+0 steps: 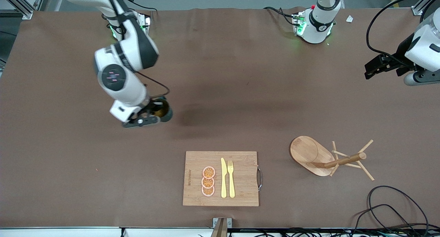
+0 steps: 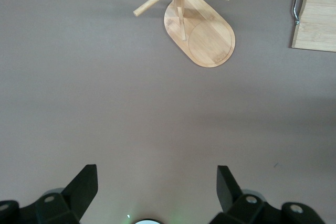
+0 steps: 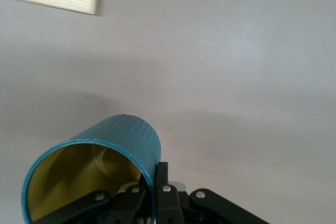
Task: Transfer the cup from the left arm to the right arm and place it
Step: 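Carry the teal mug with the right gripper away from center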
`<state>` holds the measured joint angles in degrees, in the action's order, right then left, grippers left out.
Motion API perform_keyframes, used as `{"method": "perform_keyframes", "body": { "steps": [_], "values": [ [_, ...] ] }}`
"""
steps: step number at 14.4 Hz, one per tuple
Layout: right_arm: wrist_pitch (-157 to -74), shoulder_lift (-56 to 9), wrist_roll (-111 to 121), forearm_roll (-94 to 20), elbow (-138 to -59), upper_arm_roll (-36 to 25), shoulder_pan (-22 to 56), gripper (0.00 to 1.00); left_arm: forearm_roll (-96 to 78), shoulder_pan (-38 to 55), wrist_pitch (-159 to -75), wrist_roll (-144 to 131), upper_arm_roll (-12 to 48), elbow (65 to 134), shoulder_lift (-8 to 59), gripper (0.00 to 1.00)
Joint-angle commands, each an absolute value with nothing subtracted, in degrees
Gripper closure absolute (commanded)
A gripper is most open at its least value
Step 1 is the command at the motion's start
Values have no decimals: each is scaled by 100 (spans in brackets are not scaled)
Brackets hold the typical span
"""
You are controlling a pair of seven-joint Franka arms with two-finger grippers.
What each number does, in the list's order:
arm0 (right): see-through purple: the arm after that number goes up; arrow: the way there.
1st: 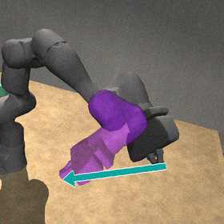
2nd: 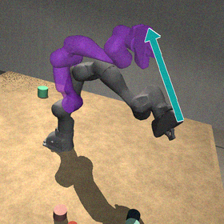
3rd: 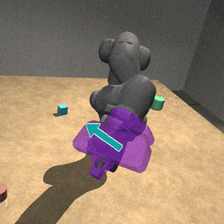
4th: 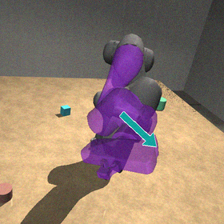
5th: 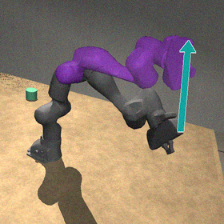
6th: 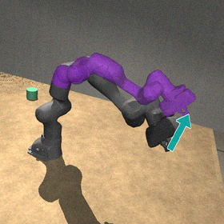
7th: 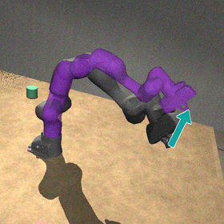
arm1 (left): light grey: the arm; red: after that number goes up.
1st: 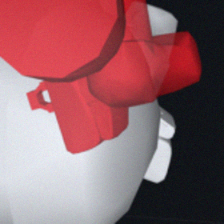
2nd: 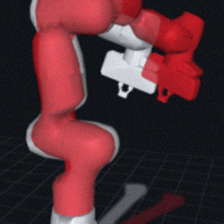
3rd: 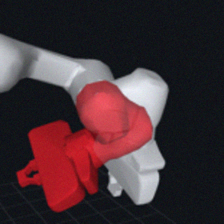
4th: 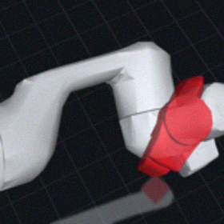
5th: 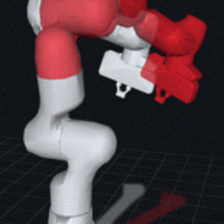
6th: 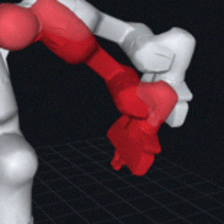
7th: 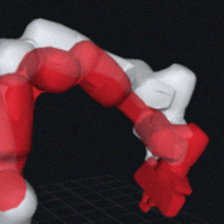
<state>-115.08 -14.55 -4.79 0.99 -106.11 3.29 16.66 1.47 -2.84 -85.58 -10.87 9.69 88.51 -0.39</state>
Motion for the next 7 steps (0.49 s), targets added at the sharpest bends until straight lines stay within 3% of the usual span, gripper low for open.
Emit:
{"method": "perform_keyframes", "body": {
  "steps": [1,7],
  "values": [
    [-11461,-1170,927,132,-10950,431,1091,100,193,-255,-8561,-1063,993,8755,-27,0],
    [-11793,-1116,3448,149,-11302,431,134,100,228,-343,-8552,-976,984,8728,-9,0]
  ]
}}
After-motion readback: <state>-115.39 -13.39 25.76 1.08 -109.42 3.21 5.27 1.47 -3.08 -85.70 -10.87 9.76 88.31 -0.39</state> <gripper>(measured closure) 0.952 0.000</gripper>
